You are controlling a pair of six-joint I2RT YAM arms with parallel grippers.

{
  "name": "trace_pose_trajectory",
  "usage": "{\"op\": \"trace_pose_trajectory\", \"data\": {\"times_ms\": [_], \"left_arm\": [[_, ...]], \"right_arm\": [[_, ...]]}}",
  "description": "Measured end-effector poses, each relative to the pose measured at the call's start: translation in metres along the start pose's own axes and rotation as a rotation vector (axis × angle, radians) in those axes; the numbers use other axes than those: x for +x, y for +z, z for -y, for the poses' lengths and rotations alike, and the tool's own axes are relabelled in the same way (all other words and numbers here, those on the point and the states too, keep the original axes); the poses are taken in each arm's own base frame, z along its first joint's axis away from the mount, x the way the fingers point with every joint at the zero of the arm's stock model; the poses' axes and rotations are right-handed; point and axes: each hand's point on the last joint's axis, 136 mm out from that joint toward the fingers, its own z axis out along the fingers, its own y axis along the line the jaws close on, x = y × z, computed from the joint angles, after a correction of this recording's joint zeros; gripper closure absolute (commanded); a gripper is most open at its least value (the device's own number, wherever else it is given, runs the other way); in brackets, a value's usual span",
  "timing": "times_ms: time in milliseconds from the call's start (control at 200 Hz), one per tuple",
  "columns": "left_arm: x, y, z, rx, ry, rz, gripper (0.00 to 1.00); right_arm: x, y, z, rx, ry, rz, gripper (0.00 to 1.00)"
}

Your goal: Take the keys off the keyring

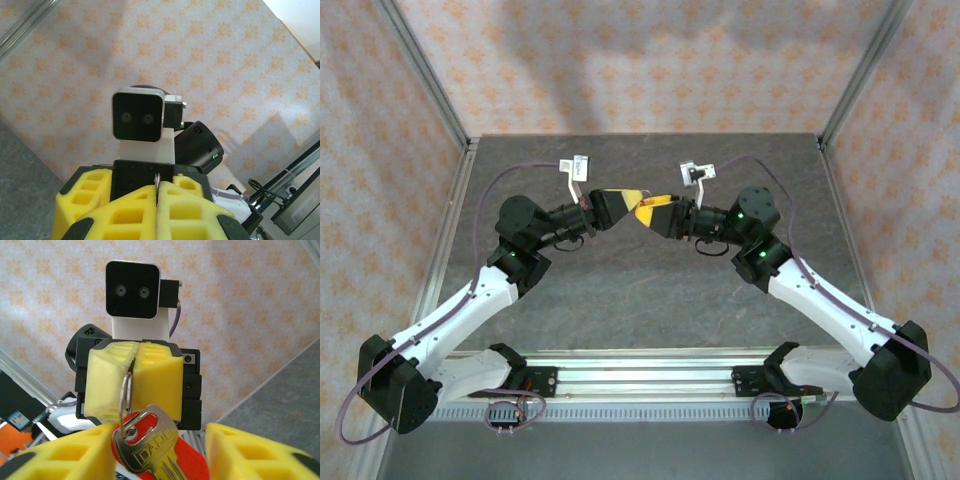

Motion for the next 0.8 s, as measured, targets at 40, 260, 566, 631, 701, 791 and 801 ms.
{"op": "trace_pose_trajectory", "data": {"times_ms": [40,260,566,631,701,791,801], "left_arm": [[0.0,0.0,0.0,0.002,-0.002,-0.002,1.0],[0.001,0.0,0.001,0.008,-0.003,-0.007,1.0],[-0.001,-0.001,0.0,0.003,-0.002,-0.003,1.0],[-0.001,-0.001,0.0,0.004,-0.002,-0.002,1.0],[-0.001,-0.001,0.0,0.004,-0.003,-0.002,1.0],[-0.001,-0.001,0.0,0.004,-0.003,-0.002,1.0],[-0.001,-0.001,0.0,0.004,-0.003,-0.002,1.0]], "right_arm": [[-0.001,0.0,-0.001,-0.004,-0.004,0.003,0.57],[-0.003,-0.001,-0.007,-0.018,-0.007,0.01,0.59],[-0.009,-0.006,-0.02,-0.043,-0.029,0.032,0.65],[-0.01,-0.006,-0.021,-0.047,-0.03,0.034,0.65],[-0.009,-0.006,-0.021,-0.048,-0.028,0.035,0.65],[-0.009,-0.006,-0.02,-0.048,-0.028,0.036,0.65],[-0.009,-0.006,-0.021,-0.048,-0.028,0.036,0.65]]}}
